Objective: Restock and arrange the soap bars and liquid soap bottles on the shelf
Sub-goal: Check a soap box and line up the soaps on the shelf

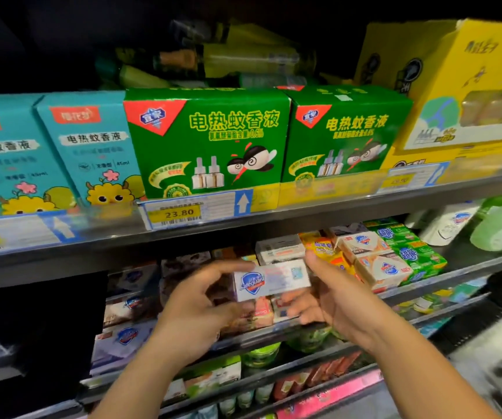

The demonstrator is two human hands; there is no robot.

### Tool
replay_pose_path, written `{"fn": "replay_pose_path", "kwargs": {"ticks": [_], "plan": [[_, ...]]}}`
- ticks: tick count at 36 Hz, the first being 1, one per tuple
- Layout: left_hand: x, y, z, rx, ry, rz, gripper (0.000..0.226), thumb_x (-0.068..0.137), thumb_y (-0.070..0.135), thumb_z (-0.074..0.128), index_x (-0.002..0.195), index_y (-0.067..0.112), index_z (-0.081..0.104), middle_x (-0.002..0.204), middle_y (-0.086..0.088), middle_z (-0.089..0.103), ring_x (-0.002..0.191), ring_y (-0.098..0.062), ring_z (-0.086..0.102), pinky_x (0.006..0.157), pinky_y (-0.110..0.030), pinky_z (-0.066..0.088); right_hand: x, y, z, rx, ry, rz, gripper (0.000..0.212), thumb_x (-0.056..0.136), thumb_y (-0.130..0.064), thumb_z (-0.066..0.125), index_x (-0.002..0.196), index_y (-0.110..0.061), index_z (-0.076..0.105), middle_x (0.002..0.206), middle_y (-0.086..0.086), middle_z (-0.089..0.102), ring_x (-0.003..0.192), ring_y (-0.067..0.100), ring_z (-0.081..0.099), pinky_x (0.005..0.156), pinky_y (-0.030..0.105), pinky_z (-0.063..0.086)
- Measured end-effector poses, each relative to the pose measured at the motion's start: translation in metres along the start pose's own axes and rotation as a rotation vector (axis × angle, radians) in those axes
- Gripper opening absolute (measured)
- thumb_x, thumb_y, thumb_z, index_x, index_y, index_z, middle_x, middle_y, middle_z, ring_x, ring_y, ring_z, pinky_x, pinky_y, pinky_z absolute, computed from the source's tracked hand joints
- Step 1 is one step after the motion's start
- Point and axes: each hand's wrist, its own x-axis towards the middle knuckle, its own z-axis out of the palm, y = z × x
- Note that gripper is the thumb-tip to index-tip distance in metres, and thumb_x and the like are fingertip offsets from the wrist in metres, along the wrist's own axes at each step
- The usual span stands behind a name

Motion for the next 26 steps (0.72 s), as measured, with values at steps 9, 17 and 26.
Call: {"fn": "replay_pose_path", "kwargs": {"ticks": [9,17,26], "plan": [[0.024,-0.017,0.039,0.239,-0.475,0.257,0.082,0.069,0.013,0.076,0.135,0.051,0.047,0.149,0.031,0.030,0.138,0.004,0.037,0.106,-0.037,0.048,-0.031,0.003,-0.029,0.132,0.113,-0.208,0.047,0.069,0.000,0.062,0.112,-0.017,0.066,0.078,0.000,0.066,0.067,0.011,0.064,0.064,0.033,0.061],[0.070,-0.030,0.124,0.343,-0.287,0.342,0.057,0.075,0.059,0.062,0.129,0.041,0.053,0.135,0.024,0.047,0.128,-0.002,0.049,0.110,-0.035,0.041,-0.069,0.022,-0.101,0.164,0.437,-0.357,0.061,0.057,-0.005,0.074,0.116,-0.013,0.064,0.106,0.019,0.064,0.091,0.032,0.065,0.081,0.048,0.056],[0.098,-0.042,0.247,0.820,-0.555,0.439,0.038,0.094,0.044,0.057,0.127,0.027,0.062,0.129,0.006,0.061,0.121,-0.014,0.052,0.099,-0.014,0.031,-0.136,0.052,-0.232,0.208,0.805,-0.386,0.051,0.064,0.003,0.068,0.111,-0.018,0.066,0.117,0.037,0.058,0.086,0.036,0.063,0.083,0.054,0.053]]}}
